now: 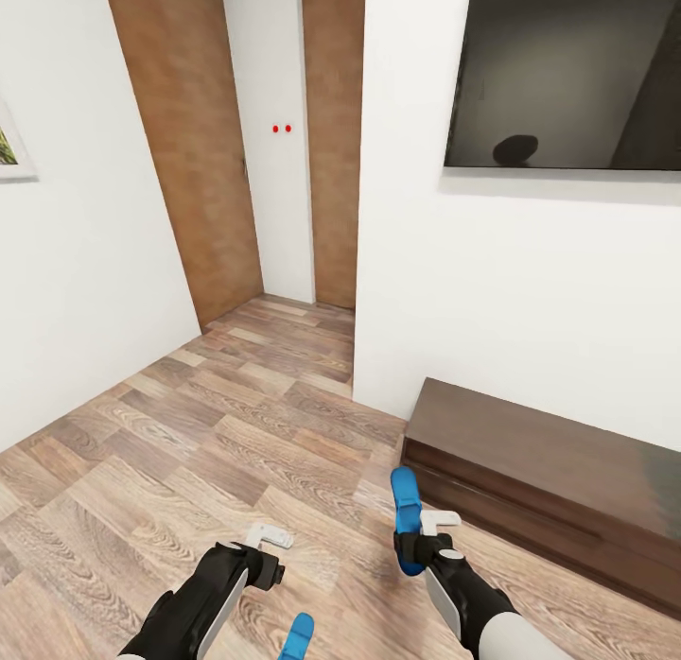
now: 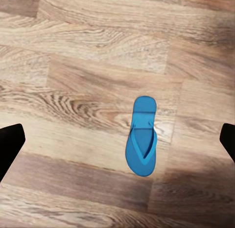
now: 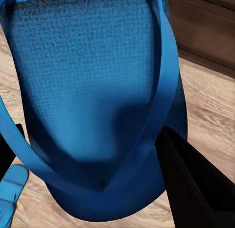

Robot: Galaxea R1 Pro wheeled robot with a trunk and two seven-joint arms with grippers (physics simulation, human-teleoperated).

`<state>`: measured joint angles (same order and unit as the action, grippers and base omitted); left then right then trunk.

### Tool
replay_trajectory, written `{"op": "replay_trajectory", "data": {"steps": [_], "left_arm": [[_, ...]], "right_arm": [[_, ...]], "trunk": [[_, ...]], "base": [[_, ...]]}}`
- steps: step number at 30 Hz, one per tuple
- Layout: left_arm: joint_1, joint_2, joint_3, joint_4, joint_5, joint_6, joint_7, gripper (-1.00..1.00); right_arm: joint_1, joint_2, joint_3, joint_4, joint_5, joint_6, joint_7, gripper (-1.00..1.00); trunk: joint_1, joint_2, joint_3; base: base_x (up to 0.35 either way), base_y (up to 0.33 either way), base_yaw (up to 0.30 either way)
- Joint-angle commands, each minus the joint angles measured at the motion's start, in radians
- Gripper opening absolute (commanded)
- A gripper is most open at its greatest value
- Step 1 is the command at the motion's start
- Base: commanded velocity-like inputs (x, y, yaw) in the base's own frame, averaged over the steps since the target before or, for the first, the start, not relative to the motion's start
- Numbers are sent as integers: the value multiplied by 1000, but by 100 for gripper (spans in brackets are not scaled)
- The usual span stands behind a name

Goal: In the bedroom, move the book from the bed onto either nightstand, and place the two sandals side by side next to the bed.

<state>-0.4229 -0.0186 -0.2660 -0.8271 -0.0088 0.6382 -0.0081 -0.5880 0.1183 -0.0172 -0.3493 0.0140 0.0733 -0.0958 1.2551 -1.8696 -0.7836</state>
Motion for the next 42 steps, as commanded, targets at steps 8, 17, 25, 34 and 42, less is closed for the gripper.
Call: {"op": "replay_trajectory", "data": {"steps": [8, 17, 25, 34, 42], "left_arm": [[0, 0, -1, -1, -1, 5, -1, 100], [0, 0, -1, -1, -1, 5, -1, 100], [0, -1, -6, -1, -1, 5, 1, 100], [0, -1, -8, -1, -1, 5, 0, 100], [0, -1, -8, -1, -1, 5, 0, 100]], "right_arm": [[0, 1, -1, -2, 0, 6, -2, -100], [0, 1, -1, -2, 0, 6, -2, -100], [0, 1, -1, -2, 0, 6, -2, -100], [0, 1, 0, -2, 0, 6, -4, -100], [0, 1, 0, 0, 0, 6, -2, -100]], "trunk": [[0, 0, -1], [0, 0, -1], [0, 0, -1], [0, 0, -1], [0, 0, -1]], "base": [[5, 113, -44], [0, 61, -198], [0, 21, -266], [0, 17, -202], [0, 35, -34]]}}
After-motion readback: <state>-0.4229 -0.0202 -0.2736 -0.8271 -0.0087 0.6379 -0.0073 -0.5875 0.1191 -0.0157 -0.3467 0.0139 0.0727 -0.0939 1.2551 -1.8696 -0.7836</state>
